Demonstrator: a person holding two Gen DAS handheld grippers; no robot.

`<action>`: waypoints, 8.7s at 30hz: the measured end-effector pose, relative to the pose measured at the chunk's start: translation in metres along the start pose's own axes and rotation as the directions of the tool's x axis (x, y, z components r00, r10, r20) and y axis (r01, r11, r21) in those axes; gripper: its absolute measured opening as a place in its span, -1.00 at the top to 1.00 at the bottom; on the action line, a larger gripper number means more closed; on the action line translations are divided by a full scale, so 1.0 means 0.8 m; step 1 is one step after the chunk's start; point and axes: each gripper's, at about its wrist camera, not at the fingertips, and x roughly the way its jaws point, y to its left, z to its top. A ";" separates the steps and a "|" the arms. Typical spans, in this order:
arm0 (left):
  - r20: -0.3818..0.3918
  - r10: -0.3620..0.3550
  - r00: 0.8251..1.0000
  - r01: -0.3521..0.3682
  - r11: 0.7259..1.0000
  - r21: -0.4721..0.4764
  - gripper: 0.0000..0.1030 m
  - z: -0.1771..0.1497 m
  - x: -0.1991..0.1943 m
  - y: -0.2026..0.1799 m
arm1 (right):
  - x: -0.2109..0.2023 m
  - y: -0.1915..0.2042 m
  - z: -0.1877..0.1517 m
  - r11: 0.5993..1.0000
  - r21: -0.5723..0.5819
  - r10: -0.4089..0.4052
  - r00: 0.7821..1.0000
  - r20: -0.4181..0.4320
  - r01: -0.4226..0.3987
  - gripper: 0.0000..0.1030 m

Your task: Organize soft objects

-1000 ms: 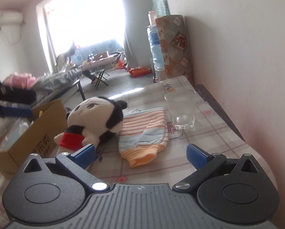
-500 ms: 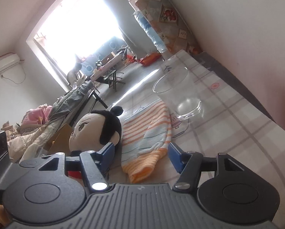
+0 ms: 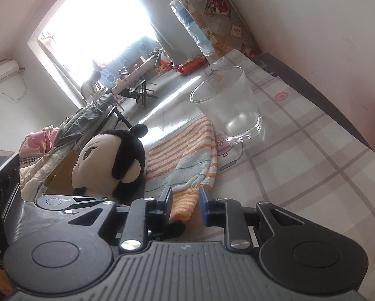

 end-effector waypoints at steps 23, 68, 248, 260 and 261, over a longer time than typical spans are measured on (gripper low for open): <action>0.119 -0.259 0.958 0.285 0.895 -0.343 0.99 -0.114 -0.169 0.017 | -0.152 0.029 -0.075 1.000 -0.003 0.007 0.999 0.043 -0.007 0.51; 0.221 -0.275 0.936 0.346 0.835 -0.427 1.00 -0.056 -0.139 0.090 | -0.002 0.028 -0.063 0.943 0.238 0.319 0.832 -0.455 -0.232 0.50; 0.238 -0.071 0.969 0.181 0.860 -0.477 0.81 -0.172 -0.116 0.051 | -0.009 0.087 -0.066 0.962 -0.272 -0.063 0.970 -0.234 -0.003 0.59; 0.465 -0.003 0.885 0.259 0.834 -0.488 0.81 -0.195 -0.255 0.088 | -0.101 0.199 -0.052 0.886 -0.460 0.025 0.997 -0.073 -0.055 0.60; 0.484 0.027 0.875 0.251 0.830 -0.499 0.81 -0.198 -0.271 0.098 | -0.104 0.215 -0.048 0.874 -0.481 0.051 0.997 -0.063 -0.076 0.60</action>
